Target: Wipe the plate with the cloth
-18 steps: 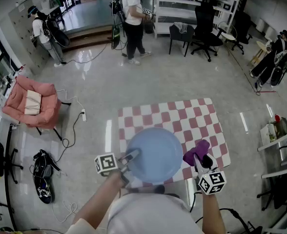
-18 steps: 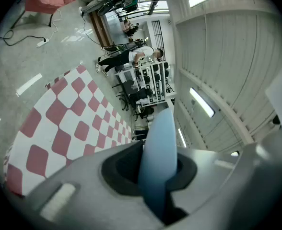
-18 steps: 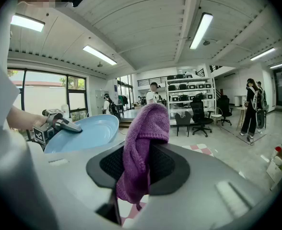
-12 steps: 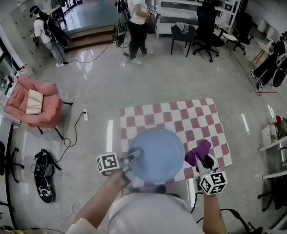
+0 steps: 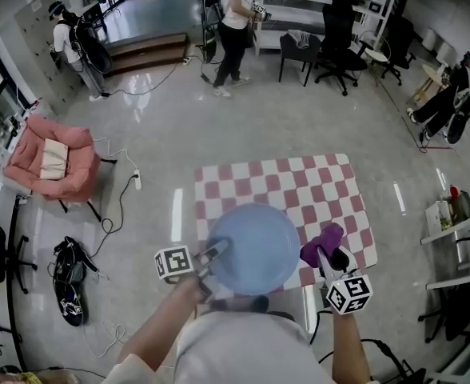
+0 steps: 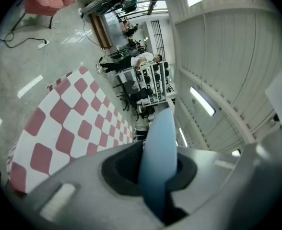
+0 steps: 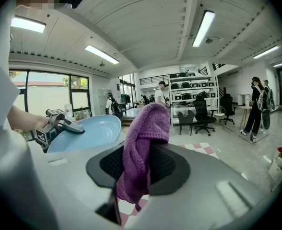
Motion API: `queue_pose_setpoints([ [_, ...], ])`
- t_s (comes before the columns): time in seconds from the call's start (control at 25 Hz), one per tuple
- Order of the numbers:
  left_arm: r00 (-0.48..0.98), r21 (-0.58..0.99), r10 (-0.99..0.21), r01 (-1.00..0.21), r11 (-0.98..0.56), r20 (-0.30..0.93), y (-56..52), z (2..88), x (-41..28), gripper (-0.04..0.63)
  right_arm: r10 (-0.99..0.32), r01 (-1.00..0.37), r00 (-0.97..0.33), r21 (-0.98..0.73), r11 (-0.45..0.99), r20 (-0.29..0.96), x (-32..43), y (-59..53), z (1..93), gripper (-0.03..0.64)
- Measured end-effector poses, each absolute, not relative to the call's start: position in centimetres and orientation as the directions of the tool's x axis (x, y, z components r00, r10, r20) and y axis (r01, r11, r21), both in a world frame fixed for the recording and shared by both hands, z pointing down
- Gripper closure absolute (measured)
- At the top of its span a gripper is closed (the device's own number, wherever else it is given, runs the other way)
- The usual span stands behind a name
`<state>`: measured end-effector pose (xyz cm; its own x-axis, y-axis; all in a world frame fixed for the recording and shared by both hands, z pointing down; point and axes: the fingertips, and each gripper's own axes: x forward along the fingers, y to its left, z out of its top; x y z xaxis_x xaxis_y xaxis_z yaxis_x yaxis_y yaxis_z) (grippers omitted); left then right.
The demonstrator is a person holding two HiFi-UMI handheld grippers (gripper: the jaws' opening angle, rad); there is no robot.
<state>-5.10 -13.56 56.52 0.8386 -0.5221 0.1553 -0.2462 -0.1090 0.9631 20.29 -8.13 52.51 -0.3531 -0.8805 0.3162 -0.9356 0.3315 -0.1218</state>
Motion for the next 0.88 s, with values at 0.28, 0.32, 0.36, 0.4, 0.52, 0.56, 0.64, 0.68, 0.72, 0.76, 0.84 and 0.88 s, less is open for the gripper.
queue_pose_setpoints([
  [0.28,0.828,0.955,-0.535,-0.272,-0.119,0.169,-13.5,56.7,-5.1,0.543,-0.85,-0.902,-0.428,-0.086,0.423,0.306,19.6,-8.4,50.1,0.499],
  [0.32,0.827,0.952,-0.534,-0.281,-0.123,0.175,-13.5,56.7,-5.2,0.543,-0.844,-0.894,-0.443,-0.077,0.442,0.303,19.4,-8.5,49.7,0.499],
  [0.36,0.827,0.949,-0.532,-0.288,-0.126,0.18,-13.6,56.7,-5.2,0.543,-0.837,-0.886,-0.457,-0.068,0.459,0.302,19.0,-8.6,49.4,0.499],
  [0.4,0.828,0.947,-0.529,-0.294,-0.13,0.184,-13.6,56.6,-5.3,0.543,-0.829,-0.877,-0.47,-0.056,0.477,0.304,18.6,-8.7,49.0,0.499],
  [0.52,0.831,0.943,-0.522,-0.303,-0.14,0.19,-13.6,56.2,-5.2,0.543,-0.788,-0.839,-0.512,-0.002,0.544,0.342,17.3,-8.8,48.5,0.499],
  [0.56,0.832,0.941,-0.521,-0.306,-0.143,0.191,-13.6,56.1,-5.0,0.543,-0.768,-0.822,-0.527,0.013,0.57,0.364,16.8,-8.9,48.7,0.499],
  [0.64,0.833,0.938,-0.519,-0.312,-0.151,0.193,-13.4,55.9,-4.6,0.543,-0.726,-0.786,-0.552,0.036,0.618,0.411,15.9,-9.1,49.2,0.497],
  [0.68,0.833,0.936,-0.517,-0.316,-0.155,0.196,-13.4,55.9,-4.4,0.543,-0.708,-0.77,-0.558,0.048,0.636,0.432,15.5,-9.3,49.4,0.497],
  [0.72,0.834,0.934,-0.515,-0.321,-0.159,0.199,-13.3,55.8,-4.1,0.543,-0.695,-0.757,-0.559,0.063,0.65,0.452,15.1,-9.4,49.7,0.497],
  [0.76,0.834,0.93,-0.513,-0.327,-0.165,0.203,-13.3,55.7,-3.9,0.543,-0.687,-0.749,-0.555,0.078,0.658,0.469,14.9,-9.7,49.9,0.497],
  [0.84,0.832,0.922,-0.514,-0.343,-0.181,0.209,-13.4,55.5,-3.5,0.543,-0.683,-0.744,-0.542,0.097,0.661,0.49,14.7,-10.2,50.2,0.495],
  [0.88,0.831,0.917,-0.515,-0.352,-0.189,0.212,-13.4,55.3,-3.4,0.545,-0.682,-0.745,-0.539,0.097,0.659,0.494,14.6,-10.5,50.2,0.495],
])
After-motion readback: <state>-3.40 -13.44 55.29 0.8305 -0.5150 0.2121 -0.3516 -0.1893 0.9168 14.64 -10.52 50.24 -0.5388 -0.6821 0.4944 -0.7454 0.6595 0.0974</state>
